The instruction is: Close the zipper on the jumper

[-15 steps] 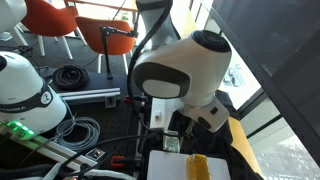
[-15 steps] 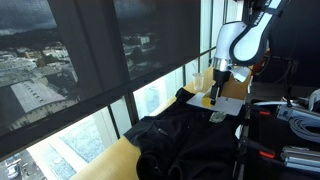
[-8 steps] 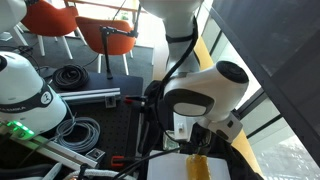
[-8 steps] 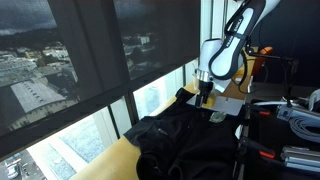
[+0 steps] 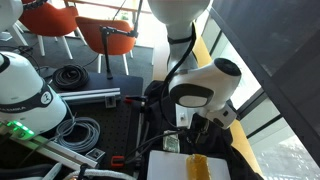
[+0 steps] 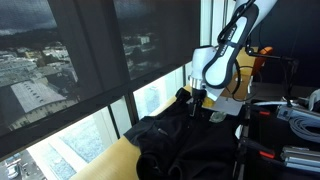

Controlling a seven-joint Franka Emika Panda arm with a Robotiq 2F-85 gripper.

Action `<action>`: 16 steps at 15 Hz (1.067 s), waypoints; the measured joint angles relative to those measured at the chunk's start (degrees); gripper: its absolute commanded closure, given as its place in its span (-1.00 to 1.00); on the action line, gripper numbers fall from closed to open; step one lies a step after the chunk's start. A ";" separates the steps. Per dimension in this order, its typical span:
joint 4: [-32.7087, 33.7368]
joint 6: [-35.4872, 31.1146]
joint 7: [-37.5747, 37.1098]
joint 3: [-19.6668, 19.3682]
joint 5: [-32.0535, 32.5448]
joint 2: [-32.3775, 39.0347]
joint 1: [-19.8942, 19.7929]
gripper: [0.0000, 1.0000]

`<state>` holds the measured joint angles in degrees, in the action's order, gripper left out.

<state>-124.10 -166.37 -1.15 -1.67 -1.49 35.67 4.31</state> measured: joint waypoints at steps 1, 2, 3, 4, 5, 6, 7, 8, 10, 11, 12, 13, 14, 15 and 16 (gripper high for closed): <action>-0.11 0.46 -0.95 -0.51 0.04 -0.10 0.95 -1.00; -0.23 1.15 -1.90 -1.24 0.16 -0.32 1.95 -1.00; -0.49 1.91 -2.61 -2.06 0.29 -0.75 2.83 -1.00; -0.85 2.72 -3.08 -2.78 0.39 -1.30 3.47 -1.00; -1.30 3.41 -3.38 -3.34 0.51 -1.93 3.85 -1.00; -1.94 3.88 -3.57 -3.73 0.72 -2.65 4.00 -1.00; -2.54 4.33 -3.70 -4.02 0.98 -3.22 4.00 -1.00; -3.12 4.56 -3.72 -4.26 1.14 -3.71 3.91 -1.00; -4.15 4.61 -3.72 -4.63 1.31 -4.19 3.52 -1.00; -4.49 4.60 -3.68 -4.76 1.32 -4.23 3.19 -1.00; -4.75 4.56 -3.62 -4.86 1.33 -4.22 2.79 -1.00; -4.89 4.51 -3.48 -4.88 1.33 -4.21 2.30 -1.00; -4.95 4.46 -3.26 -4.88 1.34 -4.19 1.74 -1.00; -4.95 4.43 -2.96 -4.88 1.34 -4.15 1.21 -1.00; -4.92 4.39 -2.69 -4.88 1.34 -4.09 0.70 -1.00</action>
<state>-129.02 -161.98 -3.84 -6.55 -0.16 31.58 5.01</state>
